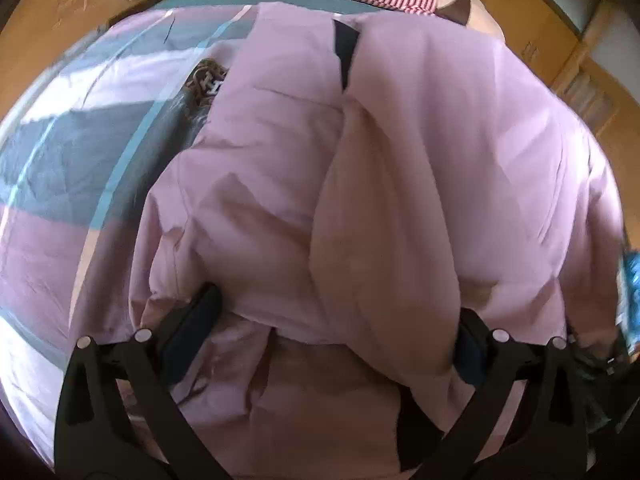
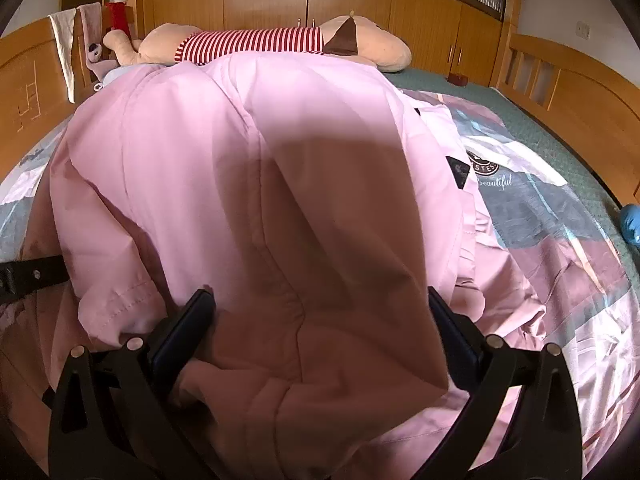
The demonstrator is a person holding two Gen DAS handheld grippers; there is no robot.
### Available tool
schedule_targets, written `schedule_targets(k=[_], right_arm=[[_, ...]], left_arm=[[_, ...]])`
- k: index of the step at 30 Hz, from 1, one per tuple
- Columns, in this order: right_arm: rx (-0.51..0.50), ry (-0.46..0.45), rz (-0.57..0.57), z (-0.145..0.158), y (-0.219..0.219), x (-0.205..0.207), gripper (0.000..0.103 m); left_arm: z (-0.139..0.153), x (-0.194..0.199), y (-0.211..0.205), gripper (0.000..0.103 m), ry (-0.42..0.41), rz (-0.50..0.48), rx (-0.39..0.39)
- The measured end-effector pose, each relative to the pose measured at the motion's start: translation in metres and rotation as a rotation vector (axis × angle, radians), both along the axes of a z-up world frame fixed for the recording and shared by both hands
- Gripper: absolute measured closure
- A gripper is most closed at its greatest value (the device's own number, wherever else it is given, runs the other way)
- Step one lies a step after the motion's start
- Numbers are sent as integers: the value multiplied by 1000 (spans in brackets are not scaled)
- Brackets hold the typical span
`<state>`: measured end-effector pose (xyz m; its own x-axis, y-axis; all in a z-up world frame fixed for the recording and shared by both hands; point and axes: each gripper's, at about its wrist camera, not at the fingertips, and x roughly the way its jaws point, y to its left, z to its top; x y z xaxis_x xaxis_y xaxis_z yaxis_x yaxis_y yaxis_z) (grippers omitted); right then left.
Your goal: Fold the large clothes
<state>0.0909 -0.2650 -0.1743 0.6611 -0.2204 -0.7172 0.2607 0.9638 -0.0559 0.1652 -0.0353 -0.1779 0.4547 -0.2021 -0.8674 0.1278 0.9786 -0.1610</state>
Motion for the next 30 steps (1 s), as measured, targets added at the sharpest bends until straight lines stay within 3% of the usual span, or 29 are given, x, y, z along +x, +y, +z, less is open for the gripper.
schedule_targets(k=[3, 22, 25, 27, 30], right_arm=[[-3, 0, 1, -1, 0, 1, 1], [-13, -3, -1, -2, 1, 0, 1], [-14, -4, -2, -2, 1, 0, 1], [-16, -5, -2, -2, 1, 0, 1], [-17, -5, -2, -2, 1, 0, 1]], left_arm=[[2, -4, -6, 2, -26, -2, 48], [8, -9, -5, 2, -46, 16, 65], [32, -21, -5, 2, -159, 15, 67], [42, -28, -11, 2, -230, -5, 108], [31, -27, -25, 2, -205, -69, 202]])
